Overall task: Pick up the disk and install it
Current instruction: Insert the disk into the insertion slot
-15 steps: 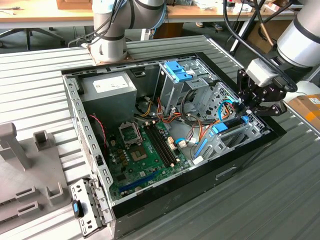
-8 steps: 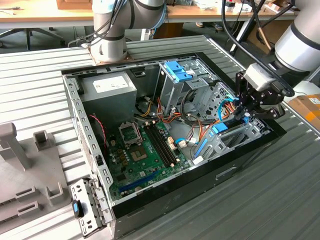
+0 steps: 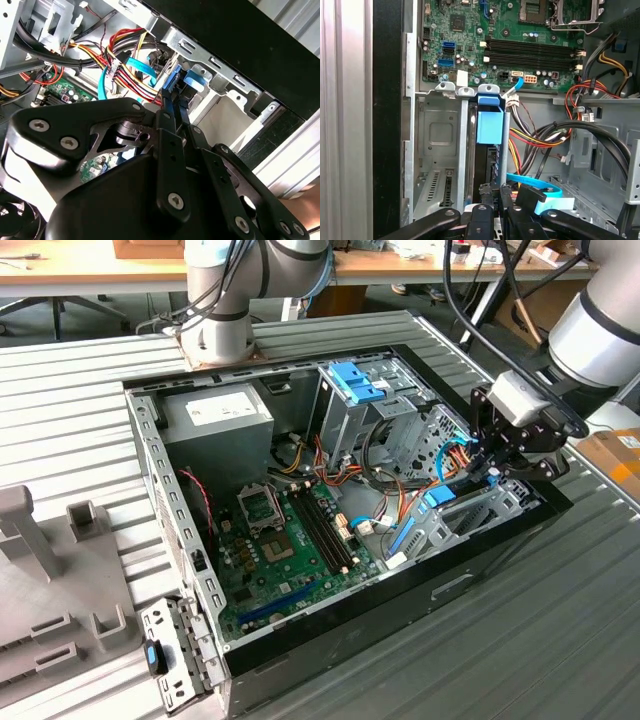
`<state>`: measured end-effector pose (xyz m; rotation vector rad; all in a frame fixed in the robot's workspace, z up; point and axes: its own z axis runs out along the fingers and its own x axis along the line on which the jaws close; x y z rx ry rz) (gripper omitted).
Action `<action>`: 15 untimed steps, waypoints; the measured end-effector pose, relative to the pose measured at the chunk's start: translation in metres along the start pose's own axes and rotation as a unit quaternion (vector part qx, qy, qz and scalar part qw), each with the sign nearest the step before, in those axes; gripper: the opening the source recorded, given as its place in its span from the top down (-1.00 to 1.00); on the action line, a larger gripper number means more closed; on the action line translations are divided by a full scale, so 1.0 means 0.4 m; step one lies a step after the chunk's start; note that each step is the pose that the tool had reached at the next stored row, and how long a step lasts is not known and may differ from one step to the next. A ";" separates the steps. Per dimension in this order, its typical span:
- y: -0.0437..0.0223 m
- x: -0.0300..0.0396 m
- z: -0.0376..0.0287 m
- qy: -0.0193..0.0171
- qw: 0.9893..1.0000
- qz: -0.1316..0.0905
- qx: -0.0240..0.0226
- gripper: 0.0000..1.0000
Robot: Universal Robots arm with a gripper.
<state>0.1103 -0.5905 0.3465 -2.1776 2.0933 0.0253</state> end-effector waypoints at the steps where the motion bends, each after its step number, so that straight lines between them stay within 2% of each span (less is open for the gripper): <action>1: 0.000 0.000 0.000 0.000 1.000 0.000 0.000 0.65; 15: 0.002 0.001 0.007 0.000 1.000 0.000 0.000 0.65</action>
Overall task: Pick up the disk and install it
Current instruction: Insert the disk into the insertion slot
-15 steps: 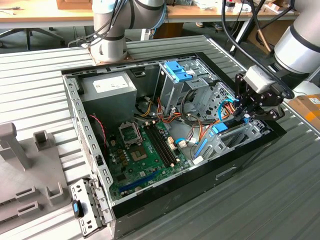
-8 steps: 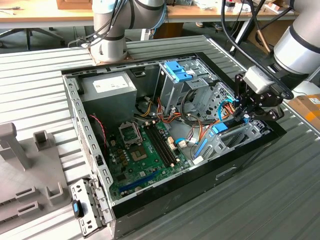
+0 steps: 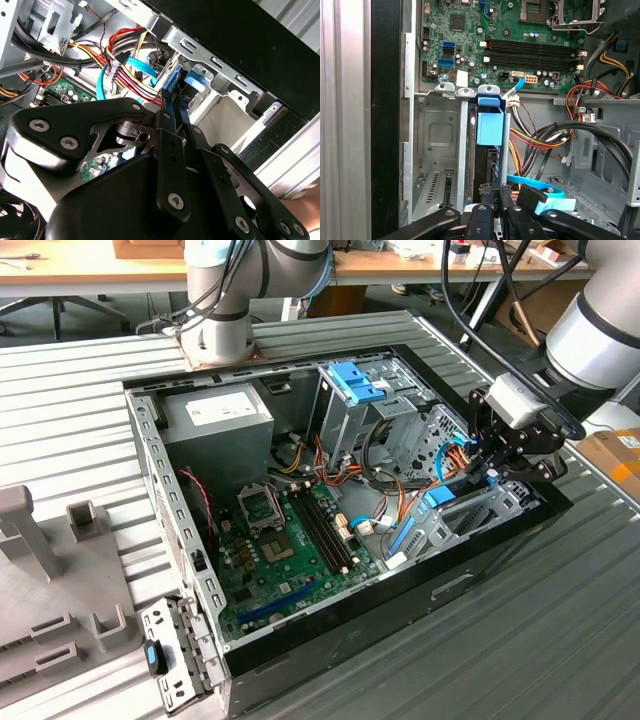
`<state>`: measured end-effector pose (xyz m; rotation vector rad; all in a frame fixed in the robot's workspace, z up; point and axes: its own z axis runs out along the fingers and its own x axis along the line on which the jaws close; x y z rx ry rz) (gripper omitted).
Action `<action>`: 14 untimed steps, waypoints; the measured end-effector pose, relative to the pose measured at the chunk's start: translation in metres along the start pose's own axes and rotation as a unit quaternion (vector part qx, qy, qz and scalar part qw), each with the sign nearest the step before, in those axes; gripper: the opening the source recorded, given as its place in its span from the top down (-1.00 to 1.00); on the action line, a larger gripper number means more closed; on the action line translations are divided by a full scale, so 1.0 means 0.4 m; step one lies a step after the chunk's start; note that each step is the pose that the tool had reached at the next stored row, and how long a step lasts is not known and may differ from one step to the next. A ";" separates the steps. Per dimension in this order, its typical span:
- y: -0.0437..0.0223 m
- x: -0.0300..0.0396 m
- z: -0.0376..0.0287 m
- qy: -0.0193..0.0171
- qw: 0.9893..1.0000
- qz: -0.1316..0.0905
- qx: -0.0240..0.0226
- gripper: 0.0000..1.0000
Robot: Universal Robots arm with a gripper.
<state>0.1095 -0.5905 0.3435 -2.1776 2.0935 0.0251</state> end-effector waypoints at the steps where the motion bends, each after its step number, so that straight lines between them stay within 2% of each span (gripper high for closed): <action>1: 0.000 0.000 0.000 0.000 1.000 0.000 0.000 0.65; 8: 0.000 0.000 0.000 0.000 1.000 0.000 0.000 0.65; 14: -0.001 -0.001 -0.008 -0.001 1.000 0.000 0.000 0.65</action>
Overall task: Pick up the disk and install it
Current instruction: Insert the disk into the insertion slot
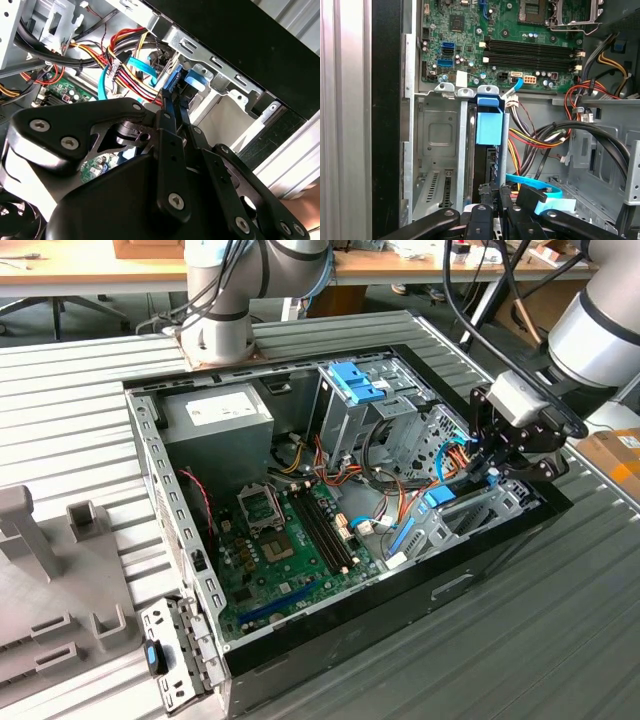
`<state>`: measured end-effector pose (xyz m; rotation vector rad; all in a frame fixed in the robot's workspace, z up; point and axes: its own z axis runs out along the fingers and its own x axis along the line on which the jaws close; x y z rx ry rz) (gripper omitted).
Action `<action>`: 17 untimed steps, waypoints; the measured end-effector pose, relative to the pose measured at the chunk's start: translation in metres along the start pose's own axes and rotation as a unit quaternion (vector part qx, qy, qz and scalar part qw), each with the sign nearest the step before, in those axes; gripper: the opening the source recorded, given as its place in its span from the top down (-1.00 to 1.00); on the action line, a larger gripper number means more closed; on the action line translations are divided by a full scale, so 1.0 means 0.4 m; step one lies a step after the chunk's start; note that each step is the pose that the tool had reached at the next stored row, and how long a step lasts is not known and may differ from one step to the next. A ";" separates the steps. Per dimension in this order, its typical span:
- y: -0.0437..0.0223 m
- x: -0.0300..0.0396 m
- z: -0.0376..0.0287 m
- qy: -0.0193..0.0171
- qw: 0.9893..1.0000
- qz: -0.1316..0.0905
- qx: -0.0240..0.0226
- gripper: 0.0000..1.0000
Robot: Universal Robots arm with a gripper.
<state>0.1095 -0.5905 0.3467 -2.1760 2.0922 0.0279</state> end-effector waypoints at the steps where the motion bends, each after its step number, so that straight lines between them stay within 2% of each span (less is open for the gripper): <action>1: 0.000 0.000 0.000 -0.001 1.000 0.000 0.000 0.65; 8: 0.000 0.002 0.001 -0.001 1.000 0.011 0.001 0.65; 17: 0.002 0.003 0.007 0.000 1.000 0.012 0.001 0.65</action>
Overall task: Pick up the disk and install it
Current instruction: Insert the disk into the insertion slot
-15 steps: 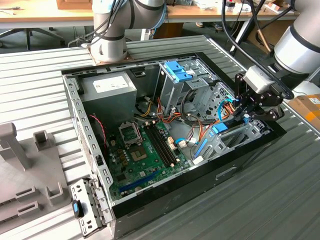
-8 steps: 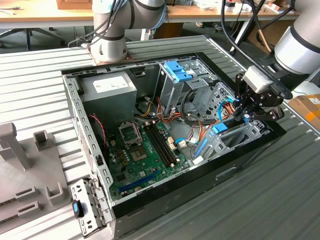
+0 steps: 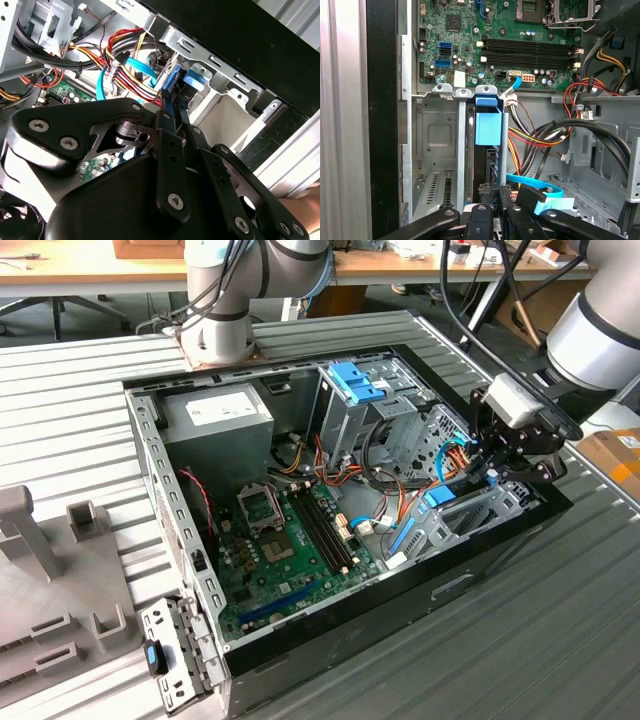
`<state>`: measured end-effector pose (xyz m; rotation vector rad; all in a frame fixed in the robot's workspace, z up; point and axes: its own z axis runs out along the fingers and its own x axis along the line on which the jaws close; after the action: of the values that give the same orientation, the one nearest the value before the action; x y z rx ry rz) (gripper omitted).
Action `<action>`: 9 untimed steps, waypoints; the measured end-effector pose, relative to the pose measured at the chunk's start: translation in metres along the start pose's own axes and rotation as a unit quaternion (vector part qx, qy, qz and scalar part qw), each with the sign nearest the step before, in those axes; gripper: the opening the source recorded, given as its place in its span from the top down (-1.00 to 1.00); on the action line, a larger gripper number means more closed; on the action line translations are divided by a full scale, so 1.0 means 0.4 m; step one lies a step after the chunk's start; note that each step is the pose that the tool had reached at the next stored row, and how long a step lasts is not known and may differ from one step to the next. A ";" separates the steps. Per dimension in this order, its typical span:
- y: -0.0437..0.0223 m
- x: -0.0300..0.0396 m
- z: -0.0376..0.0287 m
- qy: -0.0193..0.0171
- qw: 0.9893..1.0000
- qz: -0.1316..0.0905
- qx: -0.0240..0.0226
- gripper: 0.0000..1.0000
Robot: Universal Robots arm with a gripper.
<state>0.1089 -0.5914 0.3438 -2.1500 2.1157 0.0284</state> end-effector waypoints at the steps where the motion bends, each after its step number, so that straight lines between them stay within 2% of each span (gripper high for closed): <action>1: 0.000 -0.001 0.001 0.000 1.000 0.000 0.000 0.65; 9: 0.000 -0.001 0.001 0.000 1.000 0.000 0.000 0.65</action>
<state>0.1089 -0.5910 0.3435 -2.1491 2.1165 0.0286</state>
